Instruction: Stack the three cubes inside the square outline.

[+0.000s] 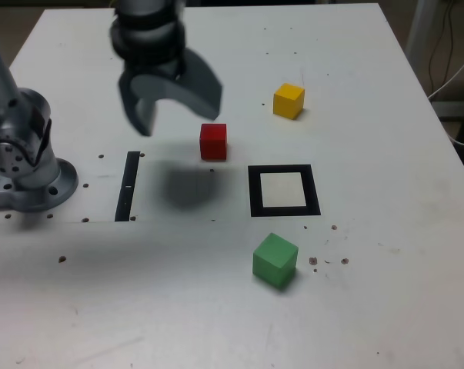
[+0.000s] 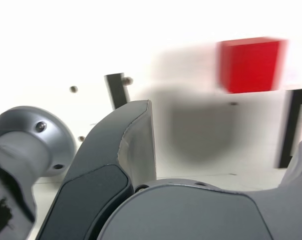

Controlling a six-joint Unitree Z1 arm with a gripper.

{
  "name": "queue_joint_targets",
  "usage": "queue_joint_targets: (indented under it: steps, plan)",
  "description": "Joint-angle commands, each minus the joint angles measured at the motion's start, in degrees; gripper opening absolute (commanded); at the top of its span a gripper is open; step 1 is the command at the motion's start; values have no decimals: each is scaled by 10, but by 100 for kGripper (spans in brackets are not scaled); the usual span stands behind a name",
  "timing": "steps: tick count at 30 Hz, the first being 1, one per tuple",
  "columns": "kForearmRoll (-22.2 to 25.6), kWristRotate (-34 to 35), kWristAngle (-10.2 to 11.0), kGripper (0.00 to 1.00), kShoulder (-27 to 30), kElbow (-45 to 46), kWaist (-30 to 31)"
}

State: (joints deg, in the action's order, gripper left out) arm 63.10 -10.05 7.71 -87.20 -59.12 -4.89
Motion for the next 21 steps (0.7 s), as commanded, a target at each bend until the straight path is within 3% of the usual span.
queue_joint_targets:
  steps: [1,6,11,21]
  plan:
    - [-2,-25,-3,99,-24,-14,-30]
    - [-7,-66,-12,97,-86,-29,-84]
    - [-32,-75,-17,97,-133,-31,-96]
    - [-86,-75,-25,94,-158,-15,-96]
